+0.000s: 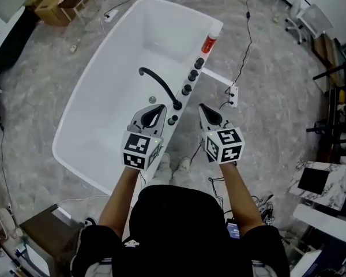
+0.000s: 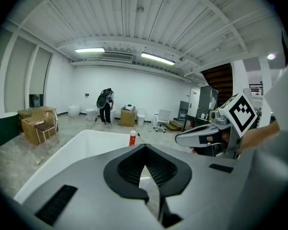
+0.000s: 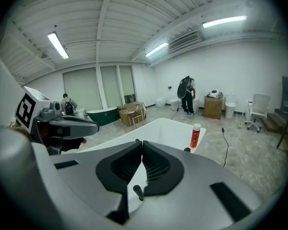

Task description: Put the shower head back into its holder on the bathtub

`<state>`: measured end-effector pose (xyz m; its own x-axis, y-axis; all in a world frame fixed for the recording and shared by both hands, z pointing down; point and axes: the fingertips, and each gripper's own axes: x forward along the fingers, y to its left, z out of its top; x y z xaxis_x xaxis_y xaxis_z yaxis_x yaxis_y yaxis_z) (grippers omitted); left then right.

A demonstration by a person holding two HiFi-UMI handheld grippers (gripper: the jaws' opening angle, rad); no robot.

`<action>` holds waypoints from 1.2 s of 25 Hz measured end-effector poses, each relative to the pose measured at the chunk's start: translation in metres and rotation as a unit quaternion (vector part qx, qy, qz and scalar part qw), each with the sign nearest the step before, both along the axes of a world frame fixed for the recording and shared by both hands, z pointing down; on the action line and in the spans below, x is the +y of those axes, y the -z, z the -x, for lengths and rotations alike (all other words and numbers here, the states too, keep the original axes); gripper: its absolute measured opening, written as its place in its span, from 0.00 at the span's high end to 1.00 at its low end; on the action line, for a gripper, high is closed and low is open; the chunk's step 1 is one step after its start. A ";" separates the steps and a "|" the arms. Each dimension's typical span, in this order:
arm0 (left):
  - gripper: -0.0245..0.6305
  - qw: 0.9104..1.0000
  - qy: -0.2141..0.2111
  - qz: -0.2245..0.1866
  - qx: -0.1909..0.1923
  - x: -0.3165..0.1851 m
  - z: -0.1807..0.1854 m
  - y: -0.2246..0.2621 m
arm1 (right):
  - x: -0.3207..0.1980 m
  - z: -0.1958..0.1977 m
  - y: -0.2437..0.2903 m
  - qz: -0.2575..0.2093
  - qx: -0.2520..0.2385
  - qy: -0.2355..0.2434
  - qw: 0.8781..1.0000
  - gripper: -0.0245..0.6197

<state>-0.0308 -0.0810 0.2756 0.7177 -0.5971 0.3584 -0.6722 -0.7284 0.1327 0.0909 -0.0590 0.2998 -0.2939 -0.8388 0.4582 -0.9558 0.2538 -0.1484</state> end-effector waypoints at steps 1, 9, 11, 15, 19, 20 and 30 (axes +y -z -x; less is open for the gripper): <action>0.94 1.000 -0.001 -0.006 0.003 0.001 -0.002 0.009 | 0.002 -0.002 0.009 -0.005 -0.003 -0.003 1.000 0.92; 0.94 0.998 -0.008 -0.047 0.030 0.008 -0.007 0.077 | 0.008 -0.009 0.091 -0.086 -0.014 -0.011 0.996 0.93; 0.94 0.998 -0.010 -0.058 0.035 0.010 -0.008 0.092 | 0.010 -0.009 0.111 -0.107 -0.013 -0.010 0.994 0.93; 0.94 0.996 -0.012 -0.080 0.043 0.011 -0.010 0.121 | 0.010 -0.009 0.142 -0.141 -0.016 -0.009 0.990 0.93; 0.94 0.993 -0.012 -0.108 0.050 0.014 -0.014 0.143 | 0.013 -0.012 0.164 -0.168 -0.012 -0.006 0.986 0.93; 0.94 0.992 -0.012 -0.114 0.049 0.016 -0.016 0.148 | 0.015 -0.014 0.170 -0.173 -0.011 -0.006 0.985 0.93; 0.94 0.990 -0.018 -0.122 0.065 0.026 -0.027 0.169 | 0.024 -0.022 0.189 -0.192 0.000 -0.005 0.981 0.93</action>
